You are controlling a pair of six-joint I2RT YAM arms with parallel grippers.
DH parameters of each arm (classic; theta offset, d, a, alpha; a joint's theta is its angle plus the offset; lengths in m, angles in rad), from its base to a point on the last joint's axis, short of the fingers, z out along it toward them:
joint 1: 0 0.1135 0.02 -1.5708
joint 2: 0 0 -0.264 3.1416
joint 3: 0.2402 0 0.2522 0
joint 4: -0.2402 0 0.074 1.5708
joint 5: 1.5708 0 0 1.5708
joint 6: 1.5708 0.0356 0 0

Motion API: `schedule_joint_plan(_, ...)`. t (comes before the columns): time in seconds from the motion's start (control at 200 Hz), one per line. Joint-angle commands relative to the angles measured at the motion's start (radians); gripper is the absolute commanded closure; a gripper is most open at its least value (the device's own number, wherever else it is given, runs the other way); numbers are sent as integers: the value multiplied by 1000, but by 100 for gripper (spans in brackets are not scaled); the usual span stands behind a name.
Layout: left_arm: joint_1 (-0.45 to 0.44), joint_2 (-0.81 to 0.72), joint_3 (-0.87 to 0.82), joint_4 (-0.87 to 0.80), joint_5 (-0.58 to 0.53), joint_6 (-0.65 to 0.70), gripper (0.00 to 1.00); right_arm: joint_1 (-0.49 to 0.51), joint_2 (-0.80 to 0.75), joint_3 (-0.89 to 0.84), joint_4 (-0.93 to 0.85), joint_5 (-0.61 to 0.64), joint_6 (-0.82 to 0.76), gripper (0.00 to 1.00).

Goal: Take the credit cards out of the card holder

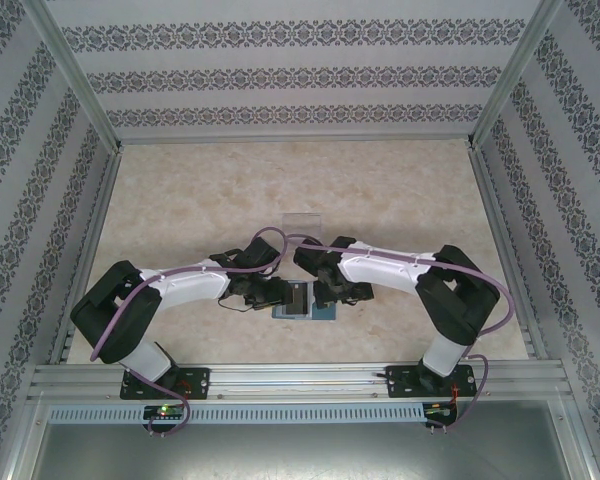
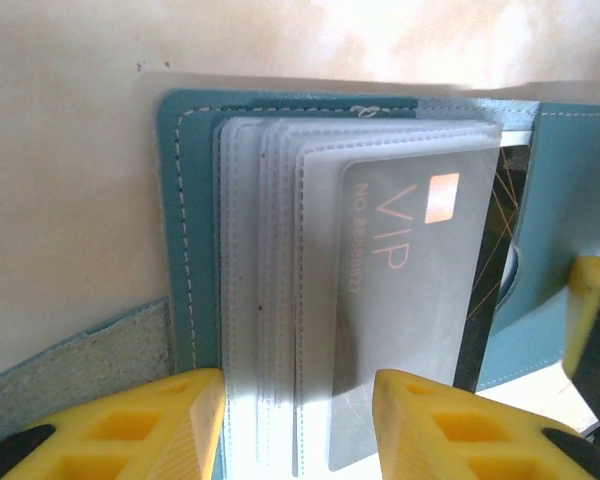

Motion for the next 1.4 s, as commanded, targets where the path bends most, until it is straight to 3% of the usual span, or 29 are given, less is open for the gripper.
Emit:
schedule_joint_plan(0.0,-21,16,-30,7,11,-13,55,3,-67,5,-7,-24,2,18)
schedule_joint_plan(0.605,-21,11,-25,-8,-3,-13,59,2,-228,10,157,-217,42,64)
schedule_joint_plan(0.849,-21,8,-20,-12,0,-20,60,-18,-206,-81,333,-405,93,67)
schedule_joint_plan(1.394,-21,26,34,-82,-46,7,62,-138,-176,-268,504,-484,108,72)
